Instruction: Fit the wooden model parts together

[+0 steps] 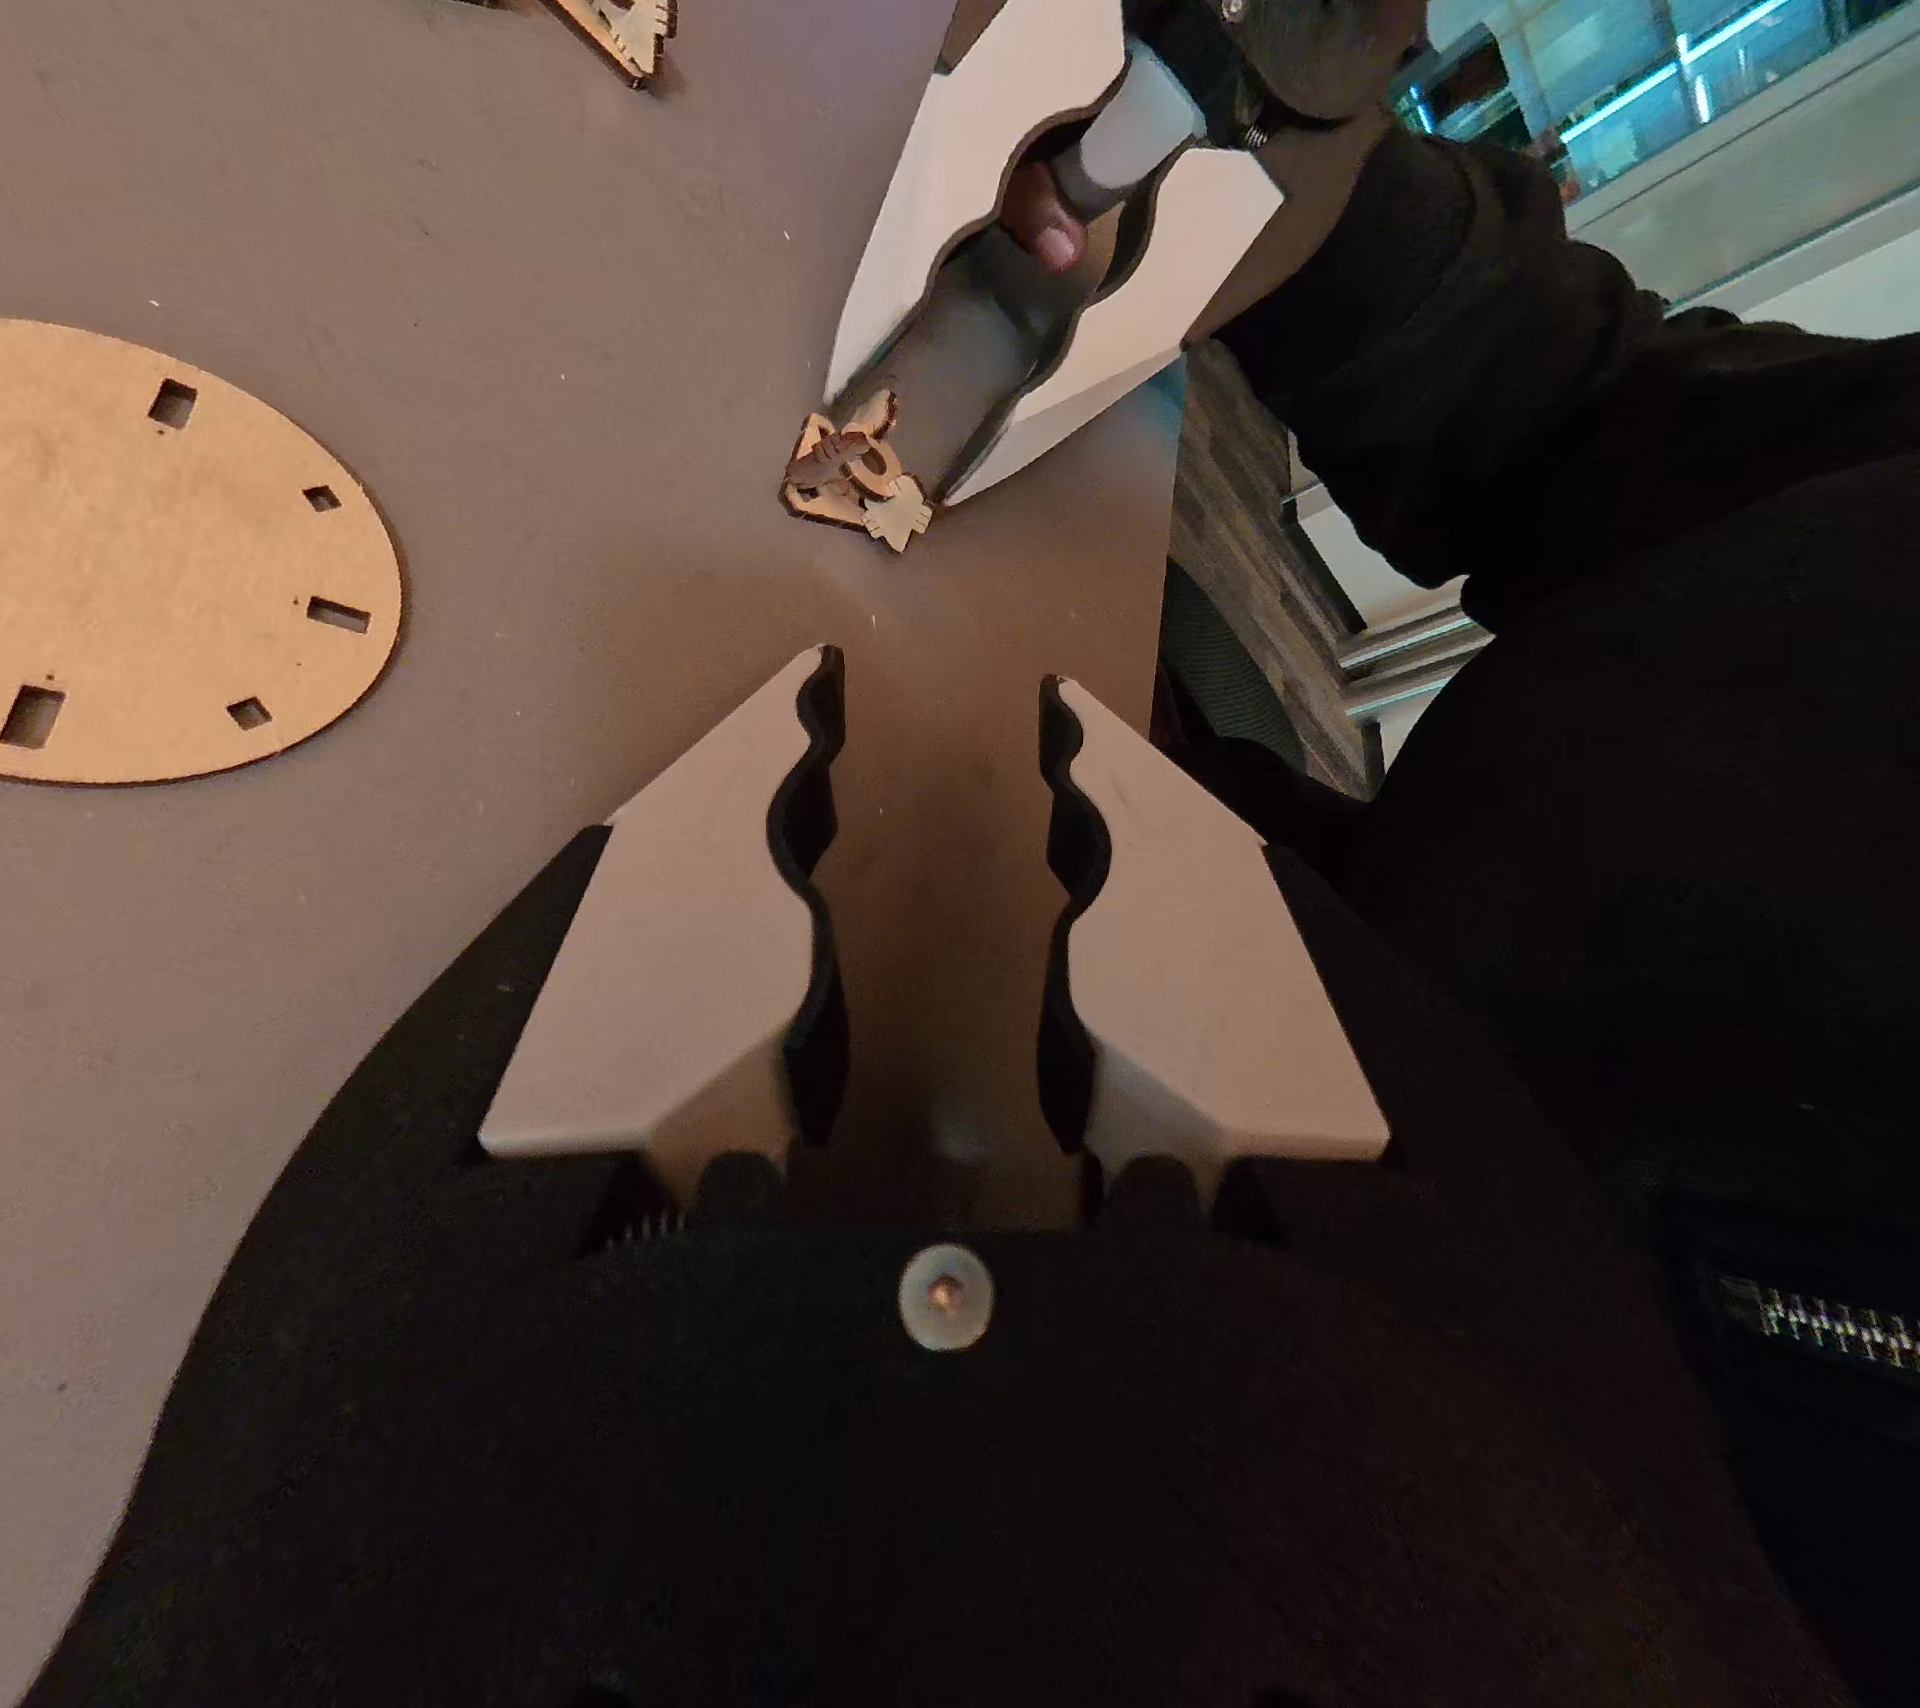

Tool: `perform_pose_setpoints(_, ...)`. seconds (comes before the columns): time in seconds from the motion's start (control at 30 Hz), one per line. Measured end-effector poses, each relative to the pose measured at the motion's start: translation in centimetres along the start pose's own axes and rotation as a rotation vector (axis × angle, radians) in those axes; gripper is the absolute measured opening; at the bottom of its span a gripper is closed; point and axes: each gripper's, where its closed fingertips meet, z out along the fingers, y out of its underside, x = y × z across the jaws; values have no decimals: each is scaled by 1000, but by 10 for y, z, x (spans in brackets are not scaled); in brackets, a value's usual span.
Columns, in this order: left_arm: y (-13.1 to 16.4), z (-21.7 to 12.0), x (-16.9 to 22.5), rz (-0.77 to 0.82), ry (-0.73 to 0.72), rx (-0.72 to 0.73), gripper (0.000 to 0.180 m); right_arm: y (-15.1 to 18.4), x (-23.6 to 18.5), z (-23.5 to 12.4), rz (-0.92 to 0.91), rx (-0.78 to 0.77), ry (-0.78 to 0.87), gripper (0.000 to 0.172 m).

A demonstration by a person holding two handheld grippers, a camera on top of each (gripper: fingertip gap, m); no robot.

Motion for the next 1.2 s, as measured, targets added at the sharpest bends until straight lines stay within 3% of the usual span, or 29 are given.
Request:
perform_pose_setpoints(0.37, -2, -2, 0, -6, 7, 18, 36, -14, -2, -5, -28, -15, 44, 21)
perform_pose_setpoints(0.7, -3, -2, 0, -9, 6, 23, 36, -5, 0, 6, -216, -186, 11, 21)
perform_pose_setpoints(1.2, -5, -2, 0, -5, 7, 37, 35, -9, 0, 3, -357, -211, -59, 16)
